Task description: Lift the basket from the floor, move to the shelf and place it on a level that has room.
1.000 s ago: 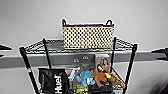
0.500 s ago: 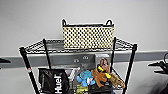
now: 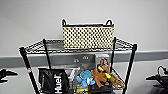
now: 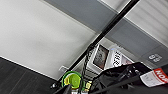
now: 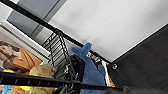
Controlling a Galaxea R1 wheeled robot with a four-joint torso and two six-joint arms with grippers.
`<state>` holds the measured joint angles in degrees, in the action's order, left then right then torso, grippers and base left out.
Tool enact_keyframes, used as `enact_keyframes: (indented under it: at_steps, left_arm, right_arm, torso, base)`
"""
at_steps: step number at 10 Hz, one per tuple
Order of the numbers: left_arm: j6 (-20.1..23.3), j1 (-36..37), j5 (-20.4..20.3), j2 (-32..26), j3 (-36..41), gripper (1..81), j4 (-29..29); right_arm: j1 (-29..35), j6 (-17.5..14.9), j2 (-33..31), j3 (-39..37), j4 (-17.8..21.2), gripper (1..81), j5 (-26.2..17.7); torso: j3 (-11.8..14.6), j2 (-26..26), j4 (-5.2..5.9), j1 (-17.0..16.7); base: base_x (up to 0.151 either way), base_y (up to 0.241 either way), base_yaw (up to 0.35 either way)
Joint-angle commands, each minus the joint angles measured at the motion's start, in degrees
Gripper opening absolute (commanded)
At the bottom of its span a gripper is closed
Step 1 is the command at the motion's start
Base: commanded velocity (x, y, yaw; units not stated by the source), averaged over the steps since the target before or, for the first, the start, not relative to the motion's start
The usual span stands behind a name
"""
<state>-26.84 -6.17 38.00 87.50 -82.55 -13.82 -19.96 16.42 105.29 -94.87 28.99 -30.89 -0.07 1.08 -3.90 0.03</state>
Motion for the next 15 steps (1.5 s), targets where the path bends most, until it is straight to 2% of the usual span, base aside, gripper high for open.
enact_keyframes:
  at_steps: [1,2,4,6,9,11,12,13,15]
  left_arm:
    - [1.71,-6.52,-6.96,3.21,0.81,81.1,0.11]
    - [1.79,-9.50,-8.73,4.00,0.81,81.1,0.29]
    - [3.38,-16.54,-10.56,7.42,0.55,81.1,1.34]
    - [4.26,-22.53,-14.61,10.50,0.37,81.1,1.44]
    - [4.43,-29.65,-18.57,14.27,-0.06,81.1,3.01]
    - [4.43,-34.04,-19.19,17.88,-2.26,81.1,4.50]
    - [4.43,-36.23,-21.10,18.85,-2.53,81.1,5.11]
    - [4.43,-38.52,-23.41,19.91,-3.05,81.1,5.74]
    - [4.61,-43.01,-24.90,22.53,-5.15,81.1,6.17]
  right_arm:
    - [-1.01,-3.15,4.25,-4.61,0.81,81.1,-0.22]
    - [-2.67,-4.64,5.92,-5.67,0.81,81.1,-0.93]
    - [-7.07,-5.35,8.38,-7.59,0.72,81.1,-0.75]
    - [-10.50,-7.02,10.93,-9.62,0.54,81.1,-0.75]
    - [-15.78,-7.89,12.68,-9.71,0.45,81.1,-0.06]
    - [-20.08,-10.26,15.67,-12.69,0.45,81.1,0.22]
    - [-21.84,-11.40,17.16,-14.36,0.45,81.1,0.22]
    - [-24.29,-12.73,18.76,-15.25,0.54,81.1,1.18]
    - [-29.14,-14.13,23.39,-17.78,0.45,81.1,4.26]
  torso:
    - [0.00,0.00,0.00,0.00]
    - [0.00,0.00,0.00,0.00]
    - [0.00,0.00,0.00,0.00]
    - [0.00,0.00,0.00,0.02]
    - [0.00,0.00,0.00,0.02]
    - [0.00,0.00,0.00,0.02]
    - [0.00,0.00,0.00,0.02]
    - [0.00,0.00,0.00,0.02]
    - [0.00,0.00,0.00,0.02]
  base:
    - [0.000,0.000,0.000]
    - [0.000,0.000,0.000]
    - [0.000,0.000,0.000]
    - [0.000,0.000,0.000]
    - [0.000,0.000,0.000]
    - [0.000,0.000,0.000]
    - [0.000,0.000,0.000]
    - [0.000,0.000,0.000]
    - [0.000,0.000,0.000]
